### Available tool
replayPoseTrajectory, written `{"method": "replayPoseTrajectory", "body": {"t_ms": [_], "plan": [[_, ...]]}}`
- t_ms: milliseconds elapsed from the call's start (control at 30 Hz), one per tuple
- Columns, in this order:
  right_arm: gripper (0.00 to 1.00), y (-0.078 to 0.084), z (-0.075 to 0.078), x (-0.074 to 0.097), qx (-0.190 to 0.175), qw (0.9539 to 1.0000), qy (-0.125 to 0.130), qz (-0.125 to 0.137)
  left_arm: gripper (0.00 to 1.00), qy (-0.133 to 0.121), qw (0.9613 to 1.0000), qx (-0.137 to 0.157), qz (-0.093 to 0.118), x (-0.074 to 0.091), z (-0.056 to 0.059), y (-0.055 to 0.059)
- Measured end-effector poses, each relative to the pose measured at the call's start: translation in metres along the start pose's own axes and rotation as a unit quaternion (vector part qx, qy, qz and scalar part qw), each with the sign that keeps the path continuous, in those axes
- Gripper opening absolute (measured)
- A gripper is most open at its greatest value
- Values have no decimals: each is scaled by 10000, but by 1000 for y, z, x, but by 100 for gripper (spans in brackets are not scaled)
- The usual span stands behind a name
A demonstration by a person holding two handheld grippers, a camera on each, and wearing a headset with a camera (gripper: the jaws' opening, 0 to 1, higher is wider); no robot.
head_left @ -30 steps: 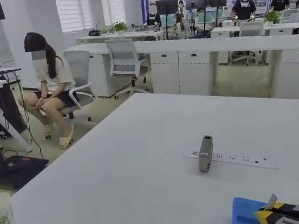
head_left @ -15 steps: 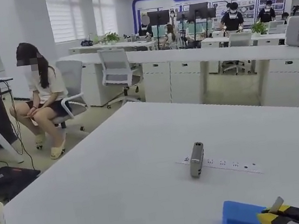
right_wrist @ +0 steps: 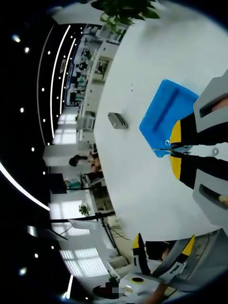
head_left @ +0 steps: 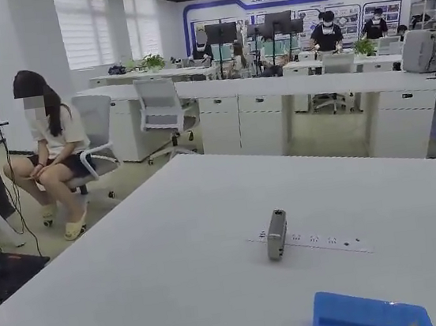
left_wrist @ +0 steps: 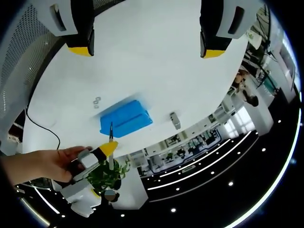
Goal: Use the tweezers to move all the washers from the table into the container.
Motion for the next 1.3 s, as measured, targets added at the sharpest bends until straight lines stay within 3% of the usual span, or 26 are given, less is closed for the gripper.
{"method": "replayPoseTrajectory", "body": {"t_ms": [700,1300], "plan": [[3,40,-4,-9,-153,9987,-68,-489,94,-28,10000,15,5,0,-1,0],[3,56,-1,-14,-90,9971,-96,-750,94,-21,9999,-40,-135,-2,0,3]]}}
Point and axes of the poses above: the centre of the closed fingertips' face, and the gripper's own axes: x roughly backward along the fingers, z roughly to its right, y roughly out of its underside, the point moved 6 cm from there along x, roughly backward along the fingers, and after that the axes turned 6 degrees about -x, right-handed, at the moved point
